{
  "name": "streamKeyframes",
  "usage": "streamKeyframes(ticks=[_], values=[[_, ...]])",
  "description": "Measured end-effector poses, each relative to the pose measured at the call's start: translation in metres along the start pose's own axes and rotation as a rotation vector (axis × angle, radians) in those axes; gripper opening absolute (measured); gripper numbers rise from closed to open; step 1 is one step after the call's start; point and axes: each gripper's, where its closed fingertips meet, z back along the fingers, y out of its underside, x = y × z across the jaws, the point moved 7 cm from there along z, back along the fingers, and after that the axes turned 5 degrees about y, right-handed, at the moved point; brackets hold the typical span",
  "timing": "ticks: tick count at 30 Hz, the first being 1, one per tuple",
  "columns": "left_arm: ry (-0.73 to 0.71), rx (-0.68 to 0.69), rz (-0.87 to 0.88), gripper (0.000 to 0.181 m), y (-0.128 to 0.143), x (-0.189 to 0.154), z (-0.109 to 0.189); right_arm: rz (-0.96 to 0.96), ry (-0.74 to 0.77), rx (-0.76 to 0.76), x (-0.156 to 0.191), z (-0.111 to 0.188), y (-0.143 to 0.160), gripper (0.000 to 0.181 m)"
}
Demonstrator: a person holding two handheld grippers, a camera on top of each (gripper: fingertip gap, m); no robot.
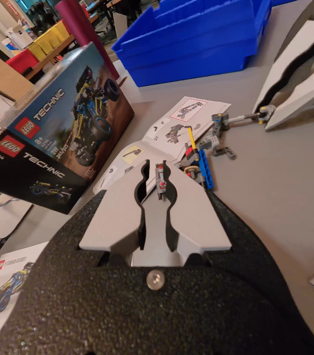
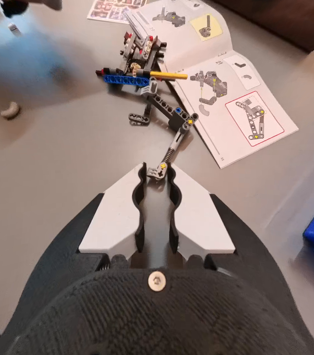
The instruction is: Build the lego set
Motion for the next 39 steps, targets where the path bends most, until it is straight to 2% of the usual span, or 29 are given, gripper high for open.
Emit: streamKeyframes(ticks=[3,6,10,12,14,16,18,23,24,25,28,32,34,37,39], values=[[0.072,0.030,-0.104,0.015,0.000,-0.015,-0.006,-0.047,-0.041,-0.027,-0.002,0.006,-0.001,0.019],[0.136,0.046,-0.293,0.027,-0.005,-0.037,-0.015,-0.124,-0.095,-0.056,-0.007,0.013,-0.001,0.017],[0.126,0.180,-0.623,0.054,-0.007,-0.053,-0.033,-0.131,-0.110,-0.035,-0.016,0.014,0.001,0.016],[0.147,0.232,-0.733,0.056,-0.008,-0.057,-0.044,-0.138,-0.132,-0.039,-0.017,0.013,0.001,0.016],[0.159,0.251,-0.760,0.052,-0.012,-0.057,-0.056,-0.146,-0.162,-0.043,-0.017,0.013,-0.002,0.015],[0.193,0.272,-0.727,0.048,-0.014,-0.055,-0.066,-0.146,-0.172,-0.052,-0.019,0.015,-0.005,0.015],[0.263,0.300,-0.624,0.029,-0.014,-0.054,-0.073,-0.165,-0.194,-0.055,-0.021,0.016,-0.007,0.015],[0.372,0.343,-0.356,0.027,-0.014,-0.046,-0.079,-0.187,-0.240,-0.082,-0.026,0.017,-0.009,0.014],[0.390,0.342,-0.326,0.026,-0.013,-0.045,-0.079,-0.184,-0.246,-0.088,-0.026,0.017,-0.010,0.015],[0.402,0.339,-0.305,0.017,-0.013,-0.045,-0.078,-0.185,-0.253,-0.096,-0.026,0.018,-0.012,0.015],[0.436,0.327,-0.216,0.015,-0.010,-0.048,-0.074,-0.173,-0.270,-0.136,-0.027,0.025,-0.018,0.015],[0.609,0.264,0.085,0.016,-0.012,-0.061,-0.065,-0.115,-0.335,-0.264,-0.022,0.036,-0.031,0.025],[0.684,0.247,0.218,0.016,-0.014,-0.066,-0.063,-0.097,-0.357,-0.301,-0.017,0.031,-0.034,0.026],[0.673,0.275,0.227,0.016,-0.011,-0.069,-0.063,-0.039,-0.414,-0.298,-0.007,0.034,-0.036,0.036],[0.639,0.274,0.194,0.016,-0.012,-0.068,-0.060,0.022,-0.336,-0.301,-0.008,0.048,-0.035,0.039]])
